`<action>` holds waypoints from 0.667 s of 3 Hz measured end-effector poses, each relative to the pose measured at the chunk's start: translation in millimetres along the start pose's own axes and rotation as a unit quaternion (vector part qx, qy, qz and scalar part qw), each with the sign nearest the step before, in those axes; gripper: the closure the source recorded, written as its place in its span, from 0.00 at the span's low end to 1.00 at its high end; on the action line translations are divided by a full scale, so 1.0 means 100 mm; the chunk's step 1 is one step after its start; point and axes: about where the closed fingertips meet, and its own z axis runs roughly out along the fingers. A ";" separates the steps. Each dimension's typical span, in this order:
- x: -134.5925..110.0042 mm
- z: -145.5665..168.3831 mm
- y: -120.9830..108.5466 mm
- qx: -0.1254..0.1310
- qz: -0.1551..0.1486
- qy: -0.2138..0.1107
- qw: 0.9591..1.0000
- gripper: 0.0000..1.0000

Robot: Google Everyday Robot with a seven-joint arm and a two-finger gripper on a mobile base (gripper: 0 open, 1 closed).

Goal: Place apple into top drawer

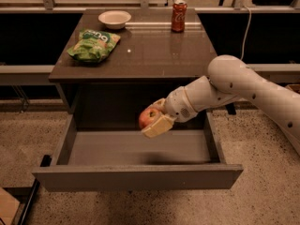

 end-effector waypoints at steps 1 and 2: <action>-0.03 0.00 -0.01 0.000 -0.005 -0.001 1.000 1.00; 0.11 0.20 -0.03 -0.015 -0.020 0.000 1.000 1.00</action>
Offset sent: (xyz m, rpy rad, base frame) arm 0.0021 0.0127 -0.0497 0.0120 -0.0272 0.0902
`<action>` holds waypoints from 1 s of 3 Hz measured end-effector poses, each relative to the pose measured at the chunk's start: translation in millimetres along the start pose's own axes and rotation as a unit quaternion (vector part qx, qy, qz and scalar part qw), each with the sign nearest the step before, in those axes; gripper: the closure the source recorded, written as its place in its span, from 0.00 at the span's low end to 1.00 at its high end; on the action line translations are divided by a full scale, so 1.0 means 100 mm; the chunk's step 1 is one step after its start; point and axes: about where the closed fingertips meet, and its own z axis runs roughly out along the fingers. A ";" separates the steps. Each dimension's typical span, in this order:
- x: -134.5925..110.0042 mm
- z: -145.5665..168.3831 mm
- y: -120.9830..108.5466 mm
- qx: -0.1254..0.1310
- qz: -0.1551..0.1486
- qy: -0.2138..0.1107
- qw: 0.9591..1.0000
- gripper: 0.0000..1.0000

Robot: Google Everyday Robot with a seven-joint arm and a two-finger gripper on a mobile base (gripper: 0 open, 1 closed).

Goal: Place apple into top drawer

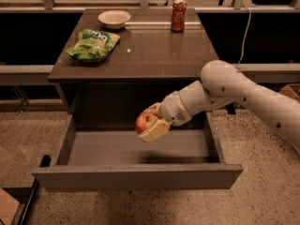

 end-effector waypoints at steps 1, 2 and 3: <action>0.24 0.24 -0.07 0.003 -0.011 -0.003 1.000 1.00; 0.46 0.42 -0.20 0.023 -0.012 -0.031 0.999 0.94; 0.62 0.51 -0.35 0.052 -0.007 -0.055 0.997 0.75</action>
Offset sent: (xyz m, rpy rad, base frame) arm 0.0301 0.0005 -0.1026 0.1316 -0.0911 -0.1028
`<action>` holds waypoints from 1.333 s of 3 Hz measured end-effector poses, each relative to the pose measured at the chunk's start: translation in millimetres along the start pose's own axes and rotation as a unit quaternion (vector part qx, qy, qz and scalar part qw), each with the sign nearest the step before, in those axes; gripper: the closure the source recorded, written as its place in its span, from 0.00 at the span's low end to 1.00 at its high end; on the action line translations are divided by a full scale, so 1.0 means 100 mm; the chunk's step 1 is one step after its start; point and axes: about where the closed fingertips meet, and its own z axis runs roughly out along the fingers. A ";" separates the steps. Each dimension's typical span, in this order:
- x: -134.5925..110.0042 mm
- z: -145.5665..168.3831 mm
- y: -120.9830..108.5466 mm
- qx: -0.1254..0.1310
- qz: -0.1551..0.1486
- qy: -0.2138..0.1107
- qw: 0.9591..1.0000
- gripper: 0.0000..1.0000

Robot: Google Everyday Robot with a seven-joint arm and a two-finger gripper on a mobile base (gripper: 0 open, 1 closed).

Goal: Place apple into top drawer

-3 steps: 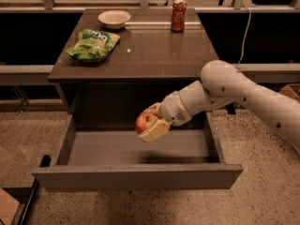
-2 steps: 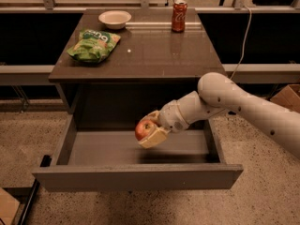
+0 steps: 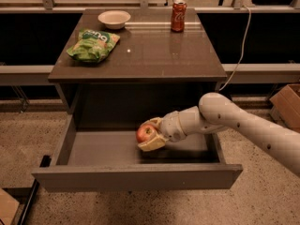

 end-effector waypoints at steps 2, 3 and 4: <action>-0.01 0.04 0.01 -0.004 -0.001 0.000 1.000 0.28; -0.02 0.06 0.02 -0.006 -0.001 0.000 1.000 0.06; -0.02 0.07 0.03 -0.007 -0.001 0.000 1.000 0.00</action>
Offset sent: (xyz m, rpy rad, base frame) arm -0.0003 0.0023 -0.0004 -0.0003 0.0011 0.0031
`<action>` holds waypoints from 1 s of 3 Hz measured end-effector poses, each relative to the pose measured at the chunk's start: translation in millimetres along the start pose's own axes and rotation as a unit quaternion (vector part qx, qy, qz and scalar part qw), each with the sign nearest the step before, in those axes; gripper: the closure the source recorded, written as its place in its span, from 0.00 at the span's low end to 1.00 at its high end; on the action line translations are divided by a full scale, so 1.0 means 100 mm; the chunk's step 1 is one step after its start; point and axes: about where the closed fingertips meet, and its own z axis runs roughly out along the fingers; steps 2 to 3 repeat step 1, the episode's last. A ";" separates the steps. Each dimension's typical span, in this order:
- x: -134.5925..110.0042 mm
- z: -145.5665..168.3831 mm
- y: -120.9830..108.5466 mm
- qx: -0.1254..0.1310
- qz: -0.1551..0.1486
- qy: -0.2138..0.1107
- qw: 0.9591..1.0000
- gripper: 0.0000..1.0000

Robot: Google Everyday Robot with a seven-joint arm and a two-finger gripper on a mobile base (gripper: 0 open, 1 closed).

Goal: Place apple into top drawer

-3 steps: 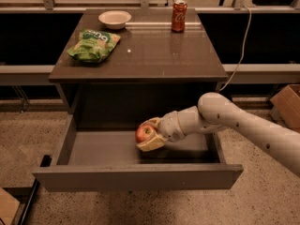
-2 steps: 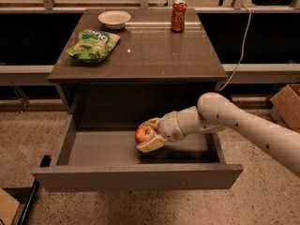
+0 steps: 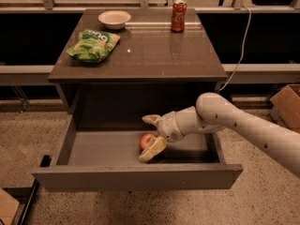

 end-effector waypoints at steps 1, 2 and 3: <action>0.00 0.00 0.00 0.000 0.000 0.000 1.000 0.00; 0.00 0.00 0.00 0.000 0.000 0.000 1.000 0.00; 0.00 0.00 0.00 0.000 0.000 0.000 1.000 0.00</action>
Offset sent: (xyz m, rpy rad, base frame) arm 0.0000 0.0000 0.0000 0.0000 0.0000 0.0000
